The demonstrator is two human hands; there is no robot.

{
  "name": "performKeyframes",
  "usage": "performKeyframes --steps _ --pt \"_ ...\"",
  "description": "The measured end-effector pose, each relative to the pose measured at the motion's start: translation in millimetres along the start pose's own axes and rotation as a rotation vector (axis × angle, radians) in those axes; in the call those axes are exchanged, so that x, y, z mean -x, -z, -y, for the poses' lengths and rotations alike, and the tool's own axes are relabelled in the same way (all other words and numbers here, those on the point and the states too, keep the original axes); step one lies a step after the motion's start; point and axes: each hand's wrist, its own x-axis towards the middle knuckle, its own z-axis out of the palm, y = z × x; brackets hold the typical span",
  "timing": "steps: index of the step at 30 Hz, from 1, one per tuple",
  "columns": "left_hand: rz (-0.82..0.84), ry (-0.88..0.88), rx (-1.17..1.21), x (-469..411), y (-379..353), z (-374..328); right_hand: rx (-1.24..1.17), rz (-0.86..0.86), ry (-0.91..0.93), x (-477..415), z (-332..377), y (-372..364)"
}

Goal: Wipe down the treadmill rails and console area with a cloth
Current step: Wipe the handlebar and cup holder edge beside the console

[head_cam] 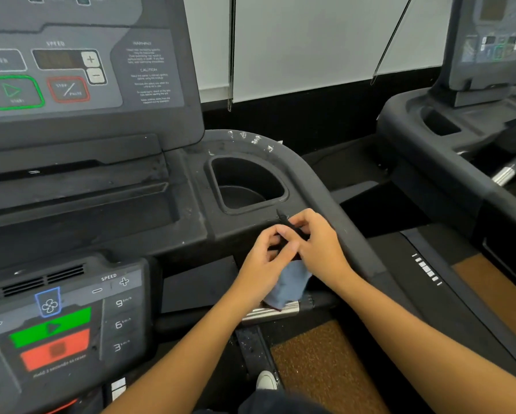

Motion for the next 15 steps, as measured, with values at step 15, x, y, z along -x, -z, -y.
performKeyframes --steps 15 --pt "-0.347 0.528 0.156 -63.4 -54.8 15.7 0.326 -0.119 -0.087 -41.2 -51.9 63.6"
